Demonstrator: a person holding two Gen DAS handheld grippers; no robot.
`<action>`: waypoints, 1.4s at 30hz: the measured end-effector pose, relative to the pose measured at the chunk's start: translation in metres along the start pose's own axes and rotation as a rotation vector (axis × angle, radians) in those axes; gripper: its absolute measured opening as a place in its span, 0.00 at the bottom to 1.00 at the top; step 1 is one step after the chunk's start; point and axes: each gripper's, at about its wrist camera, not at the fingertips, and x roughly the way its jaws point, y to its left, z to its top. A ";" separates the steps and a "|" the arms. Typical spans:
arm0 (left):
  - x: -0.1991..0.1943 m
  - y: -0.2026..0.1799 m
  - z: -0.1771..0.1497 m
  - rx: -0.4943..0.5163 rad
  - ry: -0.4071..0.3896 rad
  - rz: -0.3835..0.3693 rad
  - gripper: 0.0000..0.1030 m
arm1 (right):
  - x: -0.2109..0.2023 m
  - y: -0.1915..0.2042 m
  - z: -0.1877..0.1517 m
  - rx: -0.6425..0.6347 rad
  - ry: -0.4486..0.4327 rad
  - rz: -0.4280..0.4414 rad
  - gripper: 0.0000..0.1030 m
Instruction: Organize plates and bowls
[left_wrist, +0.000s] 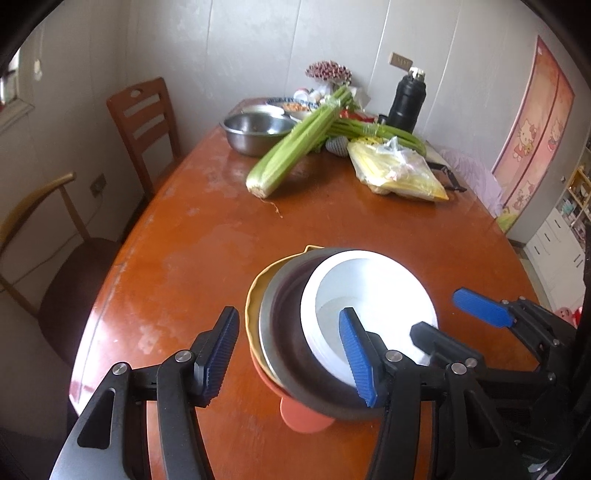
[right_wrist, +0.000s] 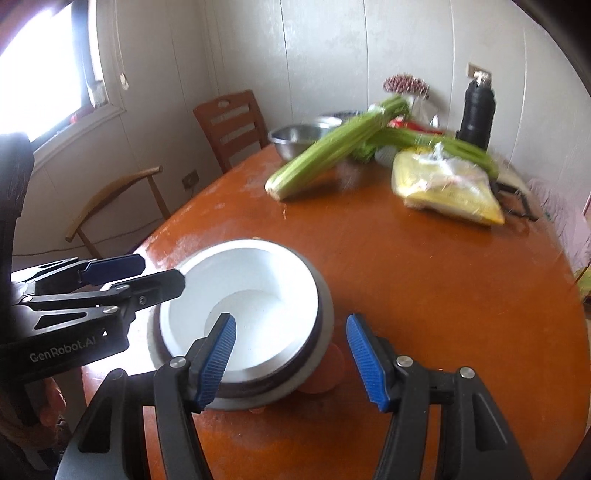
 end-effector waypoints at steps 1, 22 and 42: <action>-0.005 -0.002 -0.003 0.001 -0.011 0.007 0.57 | -0.005 0.001 -0.002 -0.002 -0.017 0.001 0.61; -0.041 -0.040 -0.094 0.048 -0.037 0.053 0.60 | -0.073 -0.006 -0.090 0.021 -0.143 -0.082 0.85; -0.039 -0.034 -0.121 0.028 -0.011 0.042 0.60 | -0.078 0.013 -0.113 0.008 -0.127 -0.135 0.86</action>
